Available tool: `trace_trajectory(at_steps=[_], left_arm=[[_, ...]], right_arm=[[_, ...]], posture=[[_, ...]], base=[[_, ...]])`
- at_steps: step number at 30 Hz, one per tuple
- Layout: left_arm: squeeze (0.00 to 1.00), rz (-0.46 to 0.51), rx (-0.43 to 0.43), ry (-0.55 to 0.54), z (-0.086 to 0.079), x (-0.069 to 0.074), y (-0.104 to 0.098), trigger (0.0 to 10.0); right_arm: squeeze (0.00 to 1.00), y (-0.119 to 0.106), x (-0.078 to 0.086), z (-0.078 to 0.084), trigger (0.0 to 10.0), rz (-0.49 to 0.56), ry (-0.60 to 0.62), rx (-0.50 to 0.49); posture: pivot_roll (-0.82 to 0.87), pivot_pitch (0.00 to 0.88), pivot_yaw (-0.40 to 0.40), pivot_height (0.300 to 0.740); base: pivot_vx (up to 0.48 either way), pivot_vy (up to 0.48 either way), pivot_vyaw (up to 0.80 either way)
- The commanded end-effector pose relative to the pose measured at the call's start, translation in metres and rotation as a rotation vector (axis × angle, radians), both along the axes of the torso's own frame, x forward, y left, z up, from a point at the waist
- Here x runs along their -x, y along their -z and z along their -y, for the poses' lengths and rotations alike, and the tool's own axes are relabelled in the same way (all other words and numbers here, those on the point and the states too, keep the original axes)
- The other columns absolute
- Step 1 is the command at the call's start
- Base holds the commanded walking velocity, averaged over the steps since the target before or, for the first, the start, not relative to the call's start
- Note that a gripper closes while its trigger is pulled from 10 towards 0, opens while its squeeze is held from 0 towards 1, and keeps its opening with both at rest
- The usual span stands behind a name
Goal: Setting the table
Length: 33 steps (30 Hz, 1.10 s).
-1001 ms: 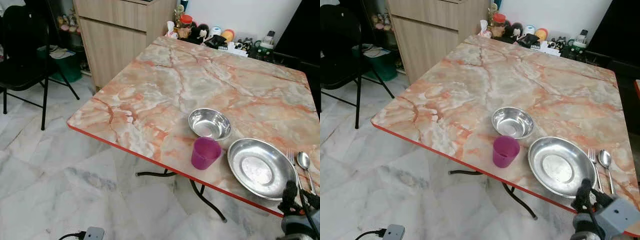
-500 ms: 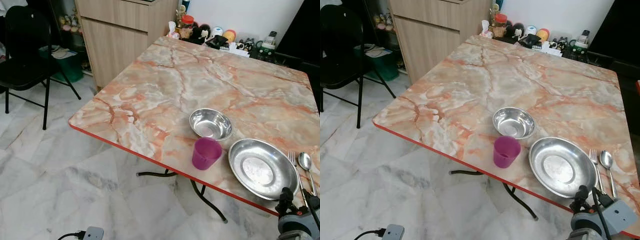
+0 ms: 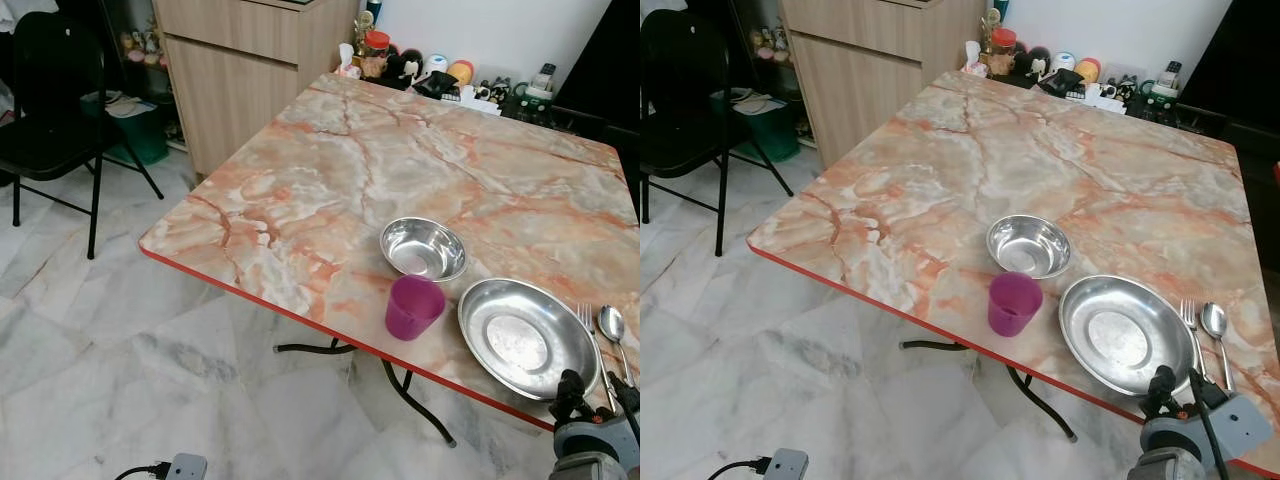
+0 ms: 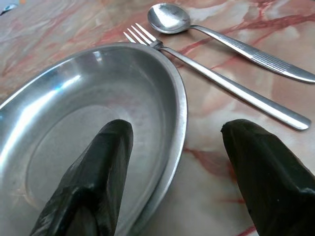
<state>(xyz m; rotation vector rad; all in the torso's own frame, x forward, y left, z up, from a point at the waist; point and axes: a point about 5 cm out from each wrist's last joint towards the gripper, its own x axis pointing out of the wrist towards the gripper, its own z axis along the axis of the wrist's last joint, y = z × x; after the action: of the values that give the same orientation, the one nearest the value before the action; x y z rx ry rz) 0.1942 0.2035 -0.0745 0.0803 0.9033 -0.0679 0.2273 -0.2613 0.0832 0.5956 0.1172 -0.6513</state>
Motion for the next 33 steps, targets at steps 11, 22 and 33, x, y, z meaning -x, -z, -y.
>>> trace_trajectory(at_steps=[11, 22, 33], left_arm=[[0.00, -0.026, -0.005, 0.012, 0.001, 0.008, 0.004, 10.0], [0.00, -0.021, 0.001, 0.008, 0.001, 0.007, 0.004, 10.0], [0.00, -0.020, 0.004, 0.014, 0.001, 0.007, 0.004, 10.0]], right_arm=[[0.00, 0.007, -0.002, 0.001, 10.0, -0.026, 0.017, -0.036], [0.00, 0.010, -0.006, -0.002, 7.1, -0.040, 0.011, -0.045], [0.00, 0.011, -0.008, -0.007, 0.0, -0.066, -0.006, -0.020]], posture=[[-0.03, 0.138, -0.069, 0.740], [-0.03, 0.138, -0.068, 0.740], [-0.03, 0.140, -0.068, 0.740]], base=[[0.000, 0.000, 0.00], [0.000, 0.000, 0.00], [0.000, 0.000, 0.00]])
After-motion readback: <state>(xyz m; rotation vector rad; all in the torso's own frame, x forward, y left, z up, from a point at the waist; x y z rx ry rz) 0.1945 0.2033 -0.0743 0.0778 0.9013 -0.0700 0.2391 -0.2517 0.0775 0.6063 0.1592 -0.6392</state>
